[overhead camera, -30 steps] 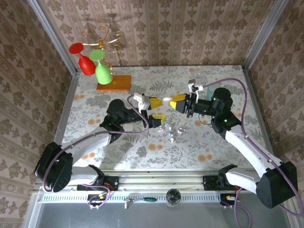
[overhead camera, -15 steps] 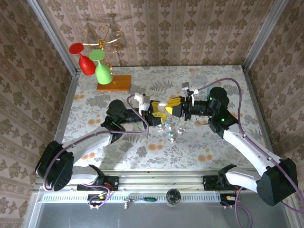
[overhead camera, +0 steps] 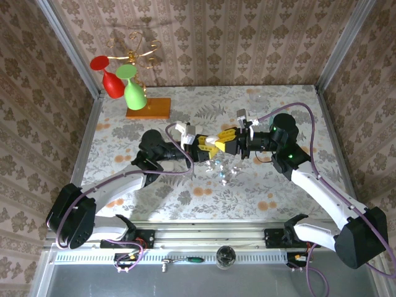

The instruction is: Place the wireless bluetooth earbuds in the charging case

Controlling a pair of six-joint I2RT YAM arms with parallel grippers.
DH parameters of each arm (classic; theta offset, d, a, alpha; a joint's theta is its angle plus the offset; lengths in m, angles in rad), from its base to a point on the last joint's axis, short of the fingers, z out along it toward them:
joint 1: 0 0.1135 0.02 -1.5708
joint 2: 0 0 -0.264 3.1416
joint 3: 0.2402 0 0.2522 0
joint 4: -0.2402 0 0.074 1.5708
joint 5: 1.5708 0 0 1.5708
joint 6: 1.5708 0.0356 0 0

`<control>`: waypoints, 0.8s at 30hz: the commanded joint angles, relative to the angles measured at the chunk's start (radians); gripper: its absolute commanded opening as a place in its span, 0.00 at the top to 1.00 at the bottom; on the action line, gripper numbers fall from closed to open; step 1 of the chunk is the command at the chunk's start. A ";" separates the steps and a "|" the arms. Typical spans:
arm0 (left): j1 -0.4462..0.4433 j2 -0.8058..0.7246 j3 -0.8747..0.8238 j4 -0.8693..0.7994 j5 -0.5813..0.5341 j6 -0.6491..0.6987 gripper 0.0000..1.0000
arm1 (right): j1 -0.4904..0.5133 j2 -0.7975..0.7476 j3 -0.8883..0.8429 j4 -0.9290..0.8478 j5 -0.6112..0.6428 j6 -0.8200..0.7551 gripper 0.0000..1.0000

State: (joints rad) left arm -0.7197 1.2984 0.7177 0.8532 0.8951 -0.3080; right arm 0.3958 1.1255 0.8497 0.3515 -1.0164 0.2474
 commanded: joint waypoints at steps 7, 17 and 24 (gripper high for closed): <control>-0.007 -0.030 0.030 -0.147 0.036 0.233 0.97 | 0.008 -0.028 0.066 -0.185 0.316 -0.022 0.39; -0.003 -0.045 -0.030 -0.154 -0.067 0.326 1.00 | 0.007 -0.064 0.068 -0.187 0.426 0.055 0.26; -0.001 -0.046 -0.125 0.038 -0.200 0.241 0.98 | -0.053 -0.134 -0.011 -0.257 0.628 0.194 0.26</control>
State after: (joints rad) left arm -0.7204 1.2739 0.6231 0.7704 0.7574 -0.0368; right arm 0.3733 1.0183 0.8783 0.1452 -0.5041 0.3595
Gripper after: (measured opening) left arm 0.224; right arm 0.740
